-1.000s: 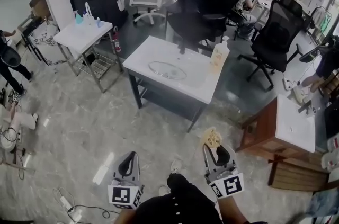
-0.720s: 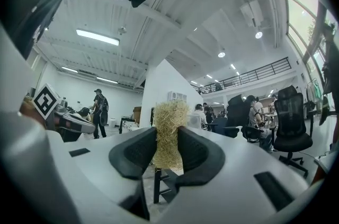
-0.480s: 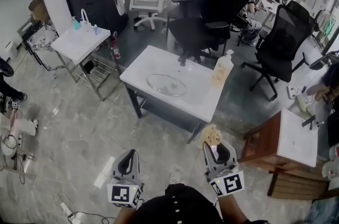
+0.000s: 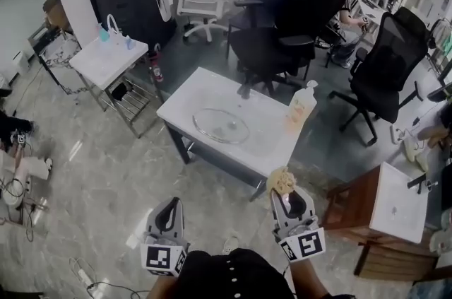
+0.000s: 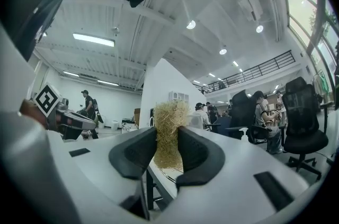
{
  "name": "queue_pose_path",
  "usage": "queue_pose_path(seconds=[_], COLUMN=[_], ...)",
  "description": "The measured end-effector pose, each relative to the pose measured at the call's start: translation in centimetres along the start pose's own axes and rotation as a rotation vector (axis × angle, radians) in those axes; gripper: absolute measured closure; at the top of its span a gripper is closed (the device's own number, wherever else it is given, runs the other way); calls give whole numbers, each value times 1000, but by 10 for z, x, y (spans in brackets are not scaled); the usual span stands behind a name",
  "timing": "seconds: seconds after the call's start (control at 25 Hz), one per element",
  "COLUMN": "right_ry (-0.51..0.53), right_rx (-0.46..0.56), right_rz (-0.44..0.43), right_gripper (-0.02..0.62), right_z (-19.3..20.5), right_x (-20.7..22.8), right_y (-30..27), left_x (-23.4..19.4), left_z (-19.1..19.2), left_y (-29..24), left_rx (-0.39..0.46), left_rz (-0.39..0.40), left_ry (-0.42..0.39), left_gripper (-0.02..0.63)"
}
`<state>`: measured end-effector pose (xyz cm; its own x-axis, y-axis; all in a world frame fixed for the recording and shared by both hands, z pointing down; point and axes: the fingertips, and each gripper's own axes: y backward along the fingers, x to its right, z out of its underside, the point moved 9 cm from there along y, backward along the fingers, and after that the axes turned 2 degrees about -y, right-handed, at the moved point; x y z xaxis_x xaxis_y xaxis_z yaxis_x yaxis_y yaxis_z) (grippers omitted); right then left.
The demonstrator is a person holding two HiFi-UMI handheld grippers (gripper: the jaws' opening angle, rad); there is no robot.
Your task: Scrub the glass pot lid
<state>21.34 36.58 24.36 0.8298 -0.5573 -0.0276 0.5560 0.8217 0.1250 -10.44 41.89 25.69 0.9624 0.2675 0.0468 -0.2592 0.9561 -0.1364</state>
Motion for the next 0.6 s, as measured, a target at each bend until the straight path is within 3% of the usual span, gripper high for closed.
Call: queue_pose_path(seconds=[0.32, 0.6], right_ry=[-21, -12], right_rx=[-13, -19], right_rz=[-34, -22], right_gripper=[462, 462], right_z=[14, 28], right_x=[27, 51], right_y=[-40, -85], left_x=[-5, -28], left_z=[11, 17], left_y=[-35, -88], left_rx=[-46, -50], left_rz=[-35, -16], left_ry=[56, 72], left_gripper=[578, 578])
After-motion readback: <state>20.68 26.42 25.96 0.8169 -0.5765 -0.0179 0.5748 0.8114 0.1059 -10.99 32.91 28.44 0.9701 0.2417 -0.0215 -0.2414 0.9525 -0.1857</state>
